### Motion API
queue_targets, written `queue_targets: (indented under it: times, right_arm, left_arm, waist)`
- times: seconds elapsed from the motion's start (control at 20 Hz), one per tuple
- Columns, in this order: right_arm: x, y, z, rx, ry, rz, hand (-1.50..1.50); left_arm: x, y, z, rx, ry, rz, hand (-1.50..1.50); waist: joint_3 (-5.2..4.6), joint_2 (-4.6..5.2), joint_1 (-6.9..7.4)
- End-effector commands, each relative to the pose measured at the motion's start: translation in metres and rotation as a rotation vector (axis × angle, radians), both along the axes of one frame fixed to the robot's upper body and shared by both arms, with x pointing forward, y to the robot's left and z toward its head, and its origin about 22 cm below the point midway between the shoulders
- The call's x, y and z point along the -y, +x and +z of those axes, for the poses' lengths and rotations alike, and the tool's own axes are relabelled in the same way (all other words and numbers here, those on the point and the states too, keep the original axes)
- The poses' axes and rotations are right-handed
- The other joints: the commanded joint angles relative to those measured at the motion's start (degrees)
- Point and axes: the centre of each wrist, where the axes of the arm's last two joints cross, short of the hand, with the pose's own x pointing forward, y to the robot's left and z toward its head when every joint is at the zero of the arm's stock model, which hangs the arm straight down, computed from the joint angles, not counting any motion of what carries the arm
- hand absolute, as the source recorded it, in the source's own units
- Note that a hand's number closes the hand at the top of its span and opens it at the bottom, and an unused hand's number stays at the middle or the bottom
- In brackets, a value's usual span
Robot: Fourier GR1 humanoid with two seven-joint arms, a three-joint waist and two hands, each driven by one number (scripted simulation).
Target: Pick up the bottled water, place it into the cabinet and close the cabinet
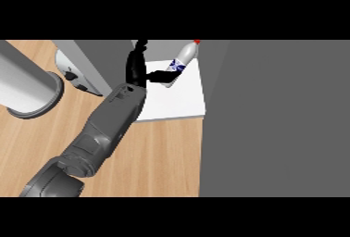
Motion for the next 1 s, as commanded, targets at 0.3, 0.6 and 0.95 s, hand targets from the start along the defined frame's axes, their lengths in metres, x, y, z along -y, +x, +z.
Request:
queue_targets:
  times: [0.3, 0.6, 0.95]
  right_arm:
    - [0.003, -0.001, -0.006, 0.015, -0.010, 0.011, -1.50]
    - [-0.001, -0.002, 0.004, 0.015, -0.022, -0.017, -1.50]
    - [-0.001, -0.012, 0.008, 0.005, -0.018, -0.047, -1.50]
  left_arm:
    - [-0.044, 0.006, 0.002, 0.081, -0.057, -0.058, -1.50]
    - [-0.034, 0.007, 0.009, 0.173, -0.265, -0.183, -1.50]
    - [-0.031, -0.001, -0.001, 0.243, -0.335, -0.305, -1.50]
  waist:
    - [-0.22, 0.41, 0.67]
    - [-0.20, -0.48, 2.38]
    - [-0.15, -1.27, 3.97]
